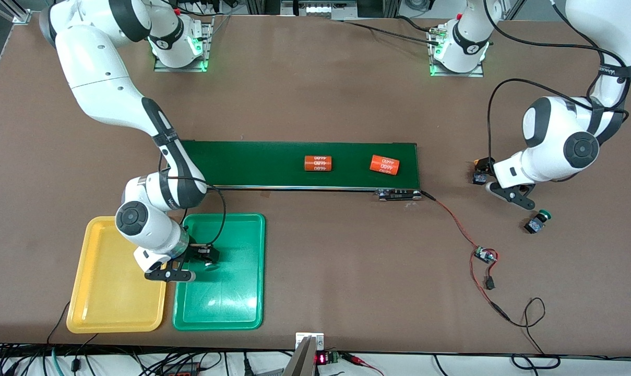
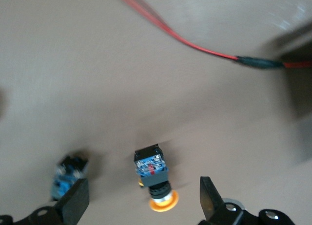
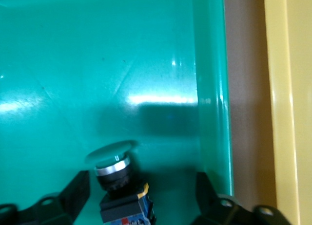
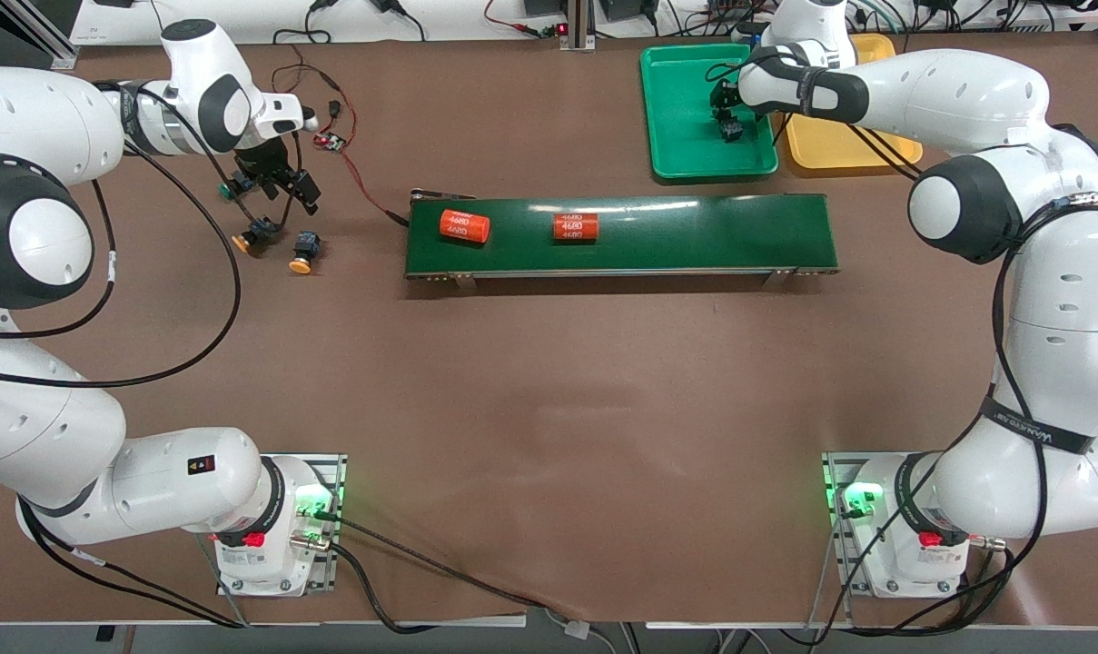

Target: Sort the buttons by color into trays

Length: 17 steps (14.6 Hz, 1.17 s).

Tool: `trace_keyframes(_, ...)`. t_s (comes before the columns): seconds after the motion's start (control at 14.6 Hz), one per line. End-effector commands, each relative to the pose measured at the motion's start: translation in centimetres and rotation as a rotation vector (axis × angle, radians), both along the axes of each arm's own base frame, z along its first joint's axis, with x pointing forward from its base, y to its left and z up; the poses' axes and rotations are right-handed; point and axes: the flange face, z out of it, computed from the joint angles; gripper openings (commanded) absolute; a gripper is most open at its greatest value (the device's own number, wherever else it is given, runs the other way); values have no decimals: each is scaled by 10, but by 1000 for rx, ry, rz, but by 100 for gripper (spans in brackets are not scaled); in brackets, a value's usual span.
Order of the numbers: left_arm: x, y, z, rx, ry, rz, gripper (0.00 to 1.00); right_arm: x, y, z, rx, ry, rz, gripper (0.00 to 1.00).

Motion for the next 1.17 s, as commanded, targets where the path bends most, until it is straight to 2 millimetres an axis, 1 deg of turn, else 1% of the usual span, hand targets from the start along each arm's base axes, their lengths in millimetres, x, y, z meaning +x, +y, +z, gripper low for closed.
trace_keyframes(0.0, -13, 5, -17, 17, 47, 170, 100, 0, 6, 45, -4, 28, 10, 100)
trace_keyframes(0.07, -17, 10, -26, 16, 58, 182, 100, -2, 7, 70, -9, 33, 10, 100)
trace_keyframes(0.14, -21, 11, -35, 13, 46, 187, 100, -7, 9, 90, -10, 51, -7, 100)
trace_keyframes(0.21, -25, 14, -45, 9, 29, 194, 100, -17, 14, 105, -10, 74, -36, 100)
trace_keyframes(0.27, -27, 14, -54, 6, 21, 197, 100, -28, 26, 117, 2, 82, -40, 100)
trace_keyframes(0.41, -30, 13, -65, 4, 29, 202, 100, -56, 44, 132, 12, 82, -48, 100)
trace_keyframes(0.48, -31, 15, -71, 1, 36, 211, 100, -76, 52, 132, 15, 80, -48, 100)
trace_keyframes(0.62, -30, 14, -81, -2, 23, 225, 100, -126, 74, 139, 26, 87, -112, 100)
trace_keyframes(0.69, -33, 14, -84, -2, 32, 225, 92, -154, 92, 146, 26, 107, -148, 100)
trace_keyframes(0.75, -34, 13, -84, -1, 37, 221, 71, -176, 108, 148, 24, 125, -173, 100)
trace_keyframes(0.82, -34, 13, -83, 0, 40, 223, 44, -197, 125, 152, 17, 138, -165, 100)
trace_keyframes(0.89, -35, 12, -82, 2, 50, 218, 21, -212, 142, 155, 9, 152, -140, 100)
trace_keyframes(0.96, -35, 10, -78, 4, 57, 214, 1, -229, 166, 157, -9, 168, -115, 100)
trace_keyframes(1.03, -32, 8, -67, 7, 49, 206, 0, -248, 191, 155, -19, 173, -112, 100)
trace_keyframes(1.1, -27, 7, -53, 10, 26, 193, 0, -258, 205, 150, -26, 175, -127, 100)
